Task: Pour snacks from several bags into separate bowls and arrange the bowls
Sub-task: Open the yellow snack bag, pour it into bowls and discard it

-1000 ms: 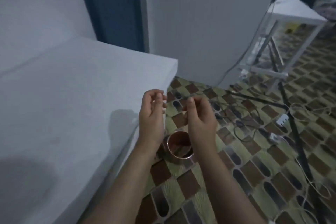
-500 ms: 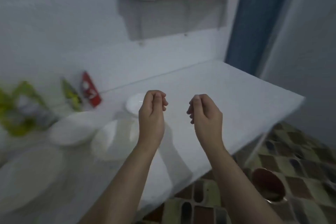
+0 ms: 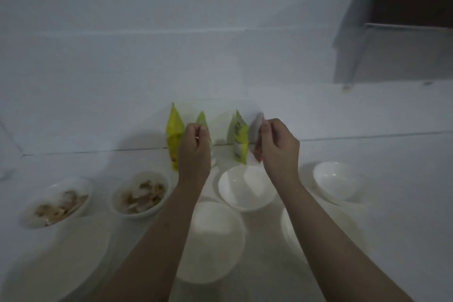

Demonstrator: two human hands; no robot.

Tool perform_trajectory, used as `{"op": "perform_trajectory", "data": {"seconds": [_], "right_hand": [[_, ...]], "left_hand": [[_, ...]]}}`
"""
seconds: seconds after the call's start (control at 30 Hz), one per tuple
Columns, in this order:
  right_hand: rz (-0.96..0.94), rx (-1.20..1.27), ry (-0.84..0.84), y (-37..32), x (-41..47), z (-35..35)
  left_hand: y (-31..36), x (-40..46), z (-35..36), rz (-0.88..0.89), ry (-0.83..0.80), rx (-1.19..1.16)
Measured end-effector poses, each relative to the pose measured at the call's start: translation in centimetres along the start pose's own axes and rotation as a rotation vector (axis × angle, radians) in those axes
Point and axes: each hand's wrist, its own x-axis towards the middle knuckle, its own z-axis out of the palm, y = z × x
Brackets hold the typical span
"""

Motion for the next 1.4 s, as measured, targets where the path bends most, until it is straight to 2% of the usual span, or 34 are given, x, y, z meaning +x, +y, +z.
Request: {"op": "perform_trajectory", "data": {"seconds": [0.17, 0.23, 0.33, 0.43, 0.53, 0.7, 0.83, 0.97, 1.2, 1.4], "right_hand": [[-0.035, -0.067, -0.078, 0.3, 3.3, 7.6], [-0.056, -0.129, -0.088, 0.5, 4.4, 9.9], [-0.073, -0.176, -0.106, 1.3, 6.2, 13.6], [-0.086, -0.239, -0.150, 1.7, 7.4, 16.4], [-0.082, -0.303, -0.165, 2.3, 8.0, 18.2], [-0.065, -0.330, -0.167, 3.7, 7.7, 19.6], [-0.070, -0.317, -0.177, 3.9, 7.0, 19.6], [-0.093, -0.286, -0.160, 2.9, 6.4, 19.2], [-0.119, -0.059, -0.108, -1.3, 2.6, 15.2], [-0.078, 0.020, -0.052, -3.7, -0.5, 7.7]], "left_hand": [[-4.5, 7.7, -2.0, 0.035, 0.080, 0.157], [-6.0, 10.6, -2.4, -0.043, 0.062, 0.327], [-8.0, 15.0, -2.6, -0.235, -0.082, 0.645], [-10.0, 18.0, -2.3, -0.366, -0.257, 0.771], [-11.5, 19.6, -1.9, -0.304, -0.337, 0.774], [-12.5, 20.2, -1.1, -0.246, -0.474, 0.912], [-13.0, 19.8, -1.4, -0.224, -0.476, 0.829], [-11.4, 19.1, -3.8, -0.185, -0.377, 0.706], [-1.3, 12.1, -9.6, 0.010, -0.112, 0.487], [5.2, 4.0, -8.5, 0.159, -0.066, 0.120]]}}
